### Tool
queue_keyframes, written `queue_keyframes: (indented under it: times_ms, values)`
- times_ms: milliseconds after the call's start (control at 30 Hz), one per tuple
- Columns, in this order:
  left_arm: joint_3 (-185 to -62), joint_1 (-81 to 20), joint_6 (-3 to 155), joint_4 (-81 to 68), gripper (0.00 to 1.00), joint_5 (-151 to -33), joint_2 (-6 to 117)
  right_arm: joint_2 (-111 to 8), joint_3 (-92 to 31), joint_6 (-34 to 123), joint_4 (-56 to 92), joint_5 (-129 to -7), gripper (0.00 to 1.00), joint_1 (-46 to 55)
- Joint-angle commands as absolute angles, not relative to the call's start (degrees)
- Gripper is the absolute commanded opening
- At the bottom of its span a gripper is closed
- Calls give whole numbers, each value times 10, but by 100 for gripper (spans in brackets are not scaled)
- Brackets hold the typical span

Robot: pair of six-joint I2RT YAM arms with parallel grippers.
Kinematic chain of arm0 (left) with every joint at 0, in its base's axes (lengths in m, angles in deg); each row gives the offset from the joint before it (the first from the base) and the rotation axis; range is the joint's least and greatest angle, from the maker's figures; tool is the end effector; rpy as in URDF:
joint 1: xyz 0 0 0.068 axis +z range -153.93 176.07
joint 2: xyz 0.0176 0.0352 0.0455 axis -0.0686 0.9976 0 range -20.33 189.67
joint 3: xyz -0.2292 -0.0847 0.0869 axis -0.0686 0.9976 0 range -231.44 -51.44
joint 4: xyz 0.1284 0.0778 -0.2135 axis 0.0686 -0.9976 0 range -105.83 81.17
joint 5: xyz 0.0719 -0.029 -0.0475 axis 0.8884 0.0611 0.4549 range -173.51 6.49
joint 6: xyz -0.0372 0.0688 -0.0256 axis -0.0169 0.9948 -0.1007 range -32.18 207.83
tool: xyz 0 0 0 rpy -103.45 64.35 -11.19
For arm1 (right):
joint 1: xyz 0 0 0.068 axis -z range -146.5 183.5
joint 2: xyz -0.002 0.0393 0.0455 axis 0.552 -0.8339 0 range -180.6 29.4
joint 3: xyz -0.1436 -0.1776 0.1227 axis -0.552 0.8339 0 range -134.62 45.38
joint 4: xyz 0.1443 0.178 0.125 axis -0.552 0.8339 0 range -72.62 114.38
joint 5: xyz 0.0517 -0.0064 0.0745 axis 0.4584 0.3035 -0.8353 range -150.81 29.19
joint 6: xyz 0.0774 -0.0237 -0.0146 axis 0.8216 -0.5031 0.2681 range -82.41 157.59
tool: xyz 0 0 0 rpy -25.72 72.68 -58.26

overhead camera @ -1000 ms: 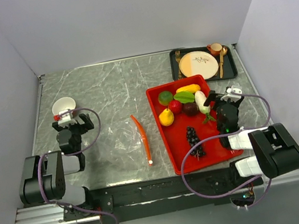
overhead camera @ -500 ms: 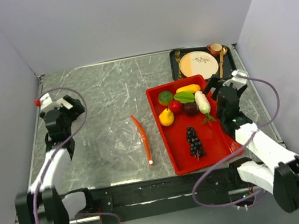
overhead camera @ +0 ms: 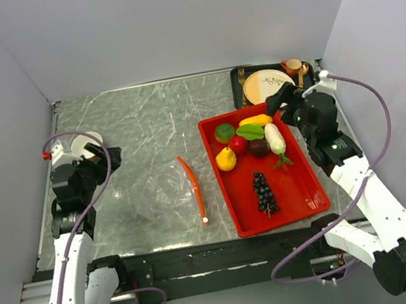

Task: Place the food in the zip-top bag and seal the zipper
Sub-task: Adjust the zipper food storage bag at the center of the board.

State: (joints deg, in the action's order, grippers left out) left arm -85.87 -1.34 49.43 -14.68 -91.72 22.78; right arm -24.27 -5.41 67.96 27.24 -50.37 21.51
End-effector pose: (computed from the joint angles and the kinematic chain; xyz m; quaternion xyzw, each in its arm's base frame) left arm 0.2287 0.0002 0.2704 -0.2352 0.7542 -0.2415 0.5635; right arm 0.2571 0.0413 0.3306 0.1804 0.7589 0.1583 0.6054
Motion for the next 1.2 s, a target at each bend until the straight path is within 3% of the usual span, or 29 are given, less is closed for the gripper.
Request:
queue_keyframes:
  times_ms: [0, 200, 633, 767, 900, 1000, 1167]
  values:
    - [-906, -36, 515, -234, 99, -1007, 226, -220, 4, 731, 278, -606, 100, 215]
    - [-901, -192, 477, -251, 99, -921, 178, -232, 36, 742, 245, -694, 97, 214]
    - [-980, -520, 414, -335, 98, -659, 372, -250, 14, 706, 277, -722, 91, 215]
    - [-1021, -565, 401, -341, 98, -621, 428, -255, 15, 692, 289, -712, 90, 215]
    - [-1060, -602, 357, -394, 99, -568, 463, -264, -5, 661, 294, -789, 79, 214]
    - [-1031, -606, 298, -425, 99, -527, 434, -268, -26, 662, 285, -853, 76, 184]
    - [-965, -607, 203, -492, 99, -481, 315, -303, -53, 659, 273, -892, 79, 70]
